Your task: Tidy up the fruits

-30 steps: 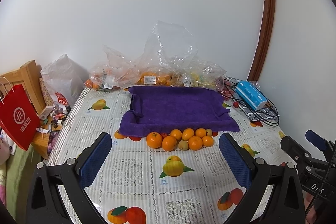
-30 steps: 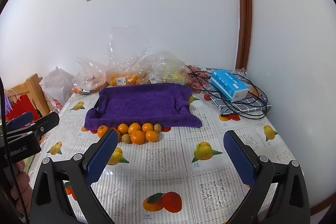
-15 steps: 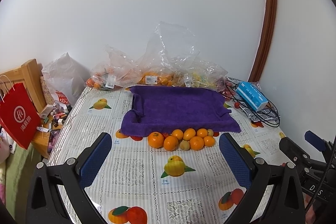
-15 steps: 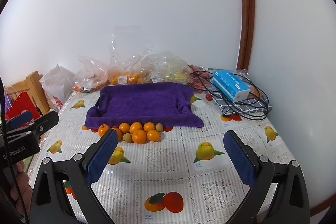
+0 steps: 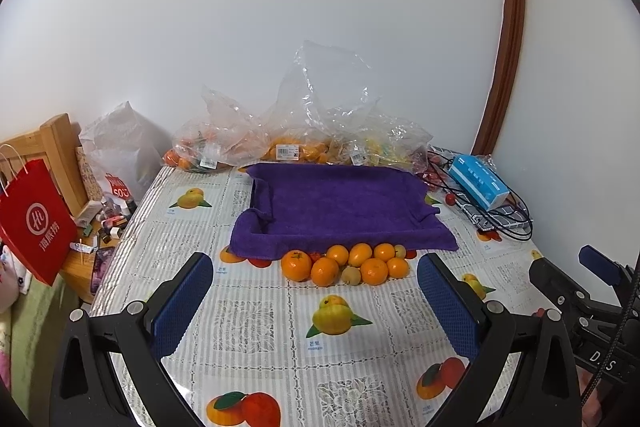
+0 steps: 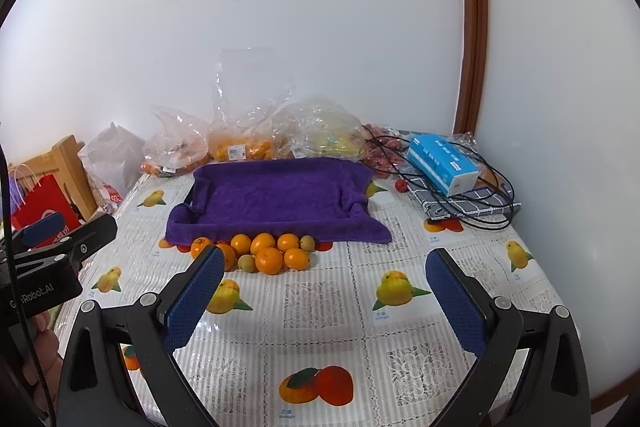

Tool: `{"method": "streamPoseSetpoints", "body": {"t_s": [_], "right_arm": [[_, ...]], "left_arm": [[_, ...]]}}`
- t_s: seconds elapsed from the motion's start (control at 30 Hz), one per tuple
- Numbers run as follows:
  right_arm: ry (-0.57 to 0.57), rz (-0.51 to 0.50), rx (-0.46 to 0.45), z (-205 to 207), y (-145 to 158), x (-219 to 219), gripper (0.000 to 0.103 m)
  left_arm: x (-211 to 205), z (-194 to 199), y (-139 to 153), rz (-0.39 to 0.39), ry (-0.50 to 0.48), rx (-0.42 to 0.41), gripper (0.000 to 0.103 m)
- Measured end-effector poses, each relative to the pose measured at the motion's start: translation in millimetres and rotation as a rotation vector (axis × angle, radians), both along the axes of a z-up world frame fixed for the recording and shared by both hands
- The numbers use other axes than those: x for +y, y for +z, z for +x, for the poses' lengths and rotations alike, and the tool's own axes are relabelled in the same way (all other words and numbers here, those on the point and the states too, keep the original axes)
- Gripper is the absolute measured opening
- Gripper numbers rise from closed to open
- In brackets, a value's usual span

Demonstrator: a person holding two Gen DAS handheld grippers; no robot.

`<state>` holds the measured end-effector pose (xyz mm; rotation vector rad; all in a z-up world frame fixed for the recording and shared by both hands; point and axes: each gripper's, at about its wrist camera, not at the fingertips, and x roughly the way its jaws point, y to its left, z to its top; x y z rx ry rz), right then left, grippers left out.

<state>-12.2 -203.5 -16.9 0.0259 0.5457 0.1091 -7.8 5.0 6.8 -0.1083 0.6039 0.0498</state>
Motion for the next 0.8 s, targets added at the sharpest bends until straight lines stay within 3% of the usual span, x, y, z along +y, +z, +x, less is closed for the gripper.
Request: {"method": "streamPoseSetpoints", "body": {"t_s": [0.8], "right_arm": [[0.003,0.002,0.020,5.9,-2.5,2.9,0.100]], "left_arm": [[2.5,-0.3,-1.0,0.007,0.023,-0.006,0.103]]}}
